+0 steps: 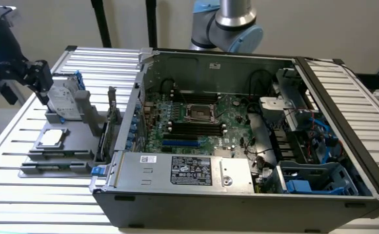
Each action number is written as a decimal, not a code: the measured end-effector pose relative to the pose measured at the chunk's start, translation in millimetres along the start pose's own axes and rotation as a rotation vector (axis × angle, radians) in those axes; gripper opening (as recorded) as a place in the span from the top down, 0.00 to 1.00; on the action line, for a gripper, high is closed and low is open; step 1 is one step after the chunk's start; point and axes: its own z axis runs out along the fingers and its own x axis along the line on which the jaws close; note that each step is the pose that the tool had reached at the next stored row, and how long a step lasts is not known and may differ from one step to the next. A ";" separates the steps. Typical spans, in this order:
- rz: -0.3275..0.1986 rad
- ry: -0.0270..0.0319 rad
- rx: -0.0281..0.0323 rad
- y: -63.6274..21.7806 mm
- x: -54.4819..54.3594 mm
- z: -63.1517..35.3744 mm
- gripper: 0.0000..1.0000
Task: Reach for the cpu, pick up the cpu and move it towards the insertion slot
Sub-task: 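Pick up the cpu and move it towards the insertion slot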
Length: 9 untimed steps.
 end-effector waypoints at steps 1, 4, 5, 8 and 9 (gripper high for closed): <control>0.000 0.0001 0.0000 -0.5 -0.1 1.8 0.29; 0.000 0.0000 0.0000 -0.8 -0.4 7.2 0.29; 0.000 0.0001 0.0001 -0.9 -0.5 8.9 0.29; 0.000 0.0002 0.0001 -1.1 -0.7 14.4 0.29; 0.000 0.0001 0.0001 -1.2 -0.8 16.2 0.29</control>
